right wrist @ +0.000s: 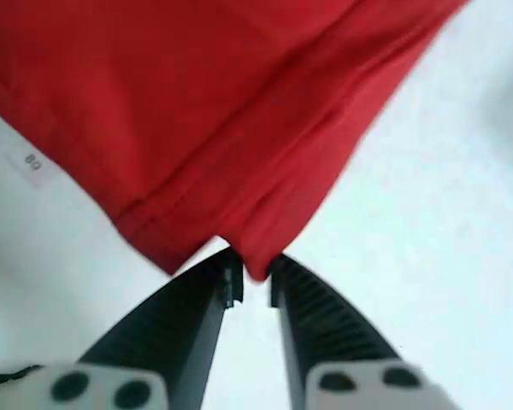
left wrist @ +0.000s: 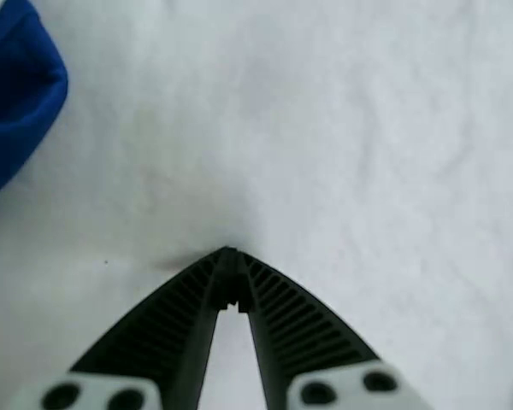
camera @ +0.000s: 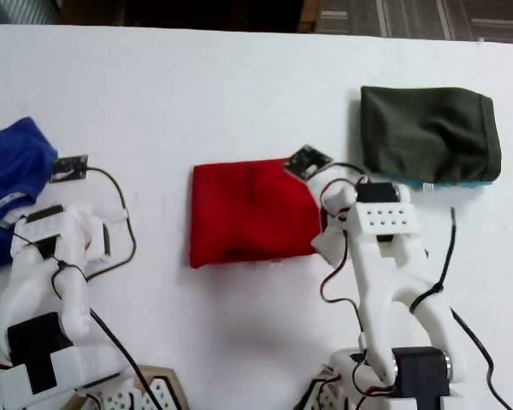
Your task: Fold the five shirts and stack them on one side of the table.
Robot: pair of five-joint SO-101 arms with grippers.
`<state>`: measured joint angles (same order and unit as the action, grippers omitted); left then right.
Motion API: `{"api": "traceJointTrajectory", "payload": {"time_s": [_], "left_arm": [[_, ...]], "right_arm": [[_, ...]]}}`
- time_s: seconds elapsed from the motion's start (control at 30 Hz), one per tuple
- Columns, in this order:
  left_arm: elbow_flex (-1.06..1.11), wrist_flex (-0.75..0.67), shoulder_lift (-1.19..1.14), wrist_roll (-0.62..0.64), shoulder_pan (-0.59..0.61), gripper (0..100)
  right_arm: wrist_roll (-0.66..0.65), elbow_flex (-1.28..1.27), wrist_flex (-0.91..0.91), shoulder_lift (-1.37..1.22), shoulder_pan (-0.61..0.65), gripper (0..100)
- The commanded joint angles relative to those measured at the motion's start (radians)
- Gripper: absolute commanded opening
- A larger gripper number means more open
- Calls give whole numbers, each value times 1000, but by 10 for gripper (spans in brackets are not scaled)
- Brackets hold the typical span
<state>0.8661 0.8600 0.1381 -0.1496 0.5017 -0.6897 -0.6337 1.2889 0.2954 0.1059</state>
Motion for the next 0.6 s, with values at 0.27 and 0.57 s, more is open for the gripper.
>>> {"api": "traceJointTrajectory", "payload": {"time_s": [0.27,0.57], "left_arm": [[-28,6,-2,-2,5,28],[-28,6,-2,-2,8,28]], "right_arm": [[420,282,-2,35,220,120],[420,284,-122,-209,495,63]]}}
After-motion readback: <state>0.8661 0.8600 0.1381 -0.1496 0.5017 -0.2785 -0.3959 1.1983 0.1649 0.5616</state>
